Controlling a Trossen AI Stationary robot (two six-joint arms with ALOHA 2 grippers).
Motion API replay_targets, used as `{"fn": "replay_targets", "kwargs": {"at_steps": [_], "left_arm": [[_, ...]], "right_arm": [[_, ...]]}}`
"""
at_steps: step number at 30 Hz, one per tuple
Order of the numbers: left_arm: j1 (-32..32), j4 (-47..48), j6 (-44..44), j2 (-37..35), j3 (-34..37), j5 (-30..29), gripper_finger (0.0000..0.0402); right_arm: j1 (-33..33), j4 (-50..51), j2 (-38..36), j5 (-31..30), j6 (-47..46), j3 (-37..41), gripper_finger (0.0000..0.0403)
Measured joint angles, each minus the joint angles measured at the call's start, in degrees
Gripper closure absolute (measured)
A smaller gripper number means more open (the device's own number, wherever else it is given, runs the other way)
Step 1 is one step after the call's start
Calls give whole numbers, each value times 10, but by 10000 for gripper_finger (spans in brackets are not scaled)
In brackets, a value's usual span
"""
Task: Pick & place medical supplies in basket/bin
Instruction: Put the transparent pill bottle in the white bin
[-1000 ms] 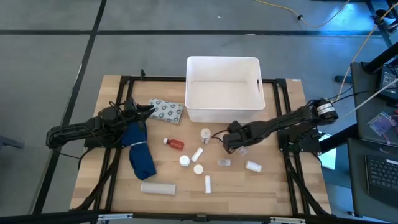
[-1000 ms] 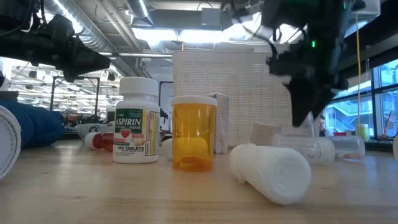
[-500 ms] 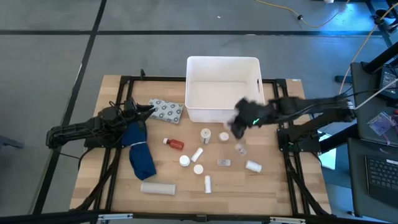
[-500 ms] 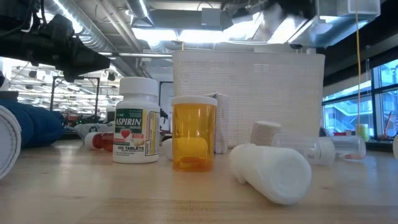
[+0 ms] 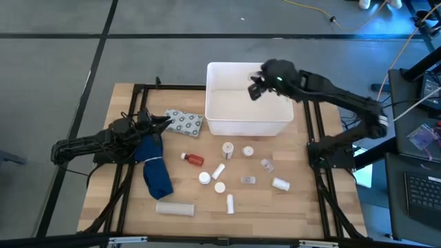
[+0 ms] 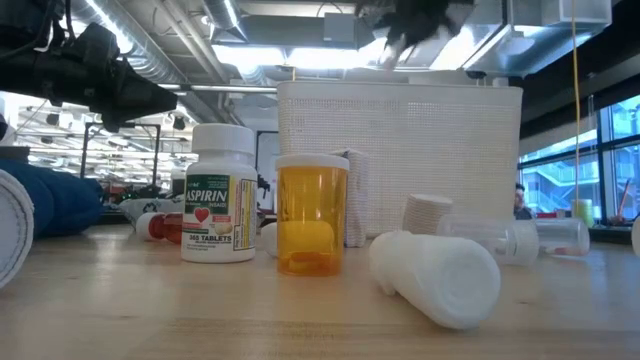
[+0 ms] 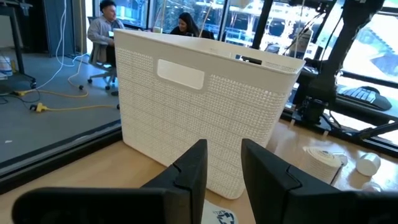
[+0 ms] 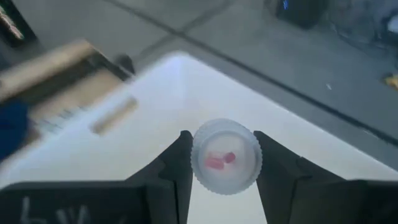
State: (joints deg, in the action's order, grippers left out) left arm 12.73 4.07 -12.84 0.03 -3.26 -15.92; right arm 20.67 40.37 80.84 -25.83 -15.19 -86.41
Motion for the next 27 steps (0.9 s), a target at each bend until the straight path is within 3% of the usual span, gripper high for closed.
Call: {"fn": "replay_targets", "kwargs": {"at_steps": [6, 13, 16, 22, 27], "left_arm": [[0, 0, 0, 0, 0, 0, 309], [0, 0, -1, 0, 0, 1, 309], [0, 0, -1, 0, 0, 2, 309], [0, 0, -1, 0, 0, 2, 309], [0, 0, -1, 0, 0, 2, 309]], "right_arm": [[77, 44, 101, 50, 22, 0, 271], [123, 52, 199, 51, 19, 1, 270], [137, 48, 234, 53, 7, 1, 270], [151, -15, 287, 120, 0, 1, 270], [152, -39, 311, 122, -8, 1, 270]]}}
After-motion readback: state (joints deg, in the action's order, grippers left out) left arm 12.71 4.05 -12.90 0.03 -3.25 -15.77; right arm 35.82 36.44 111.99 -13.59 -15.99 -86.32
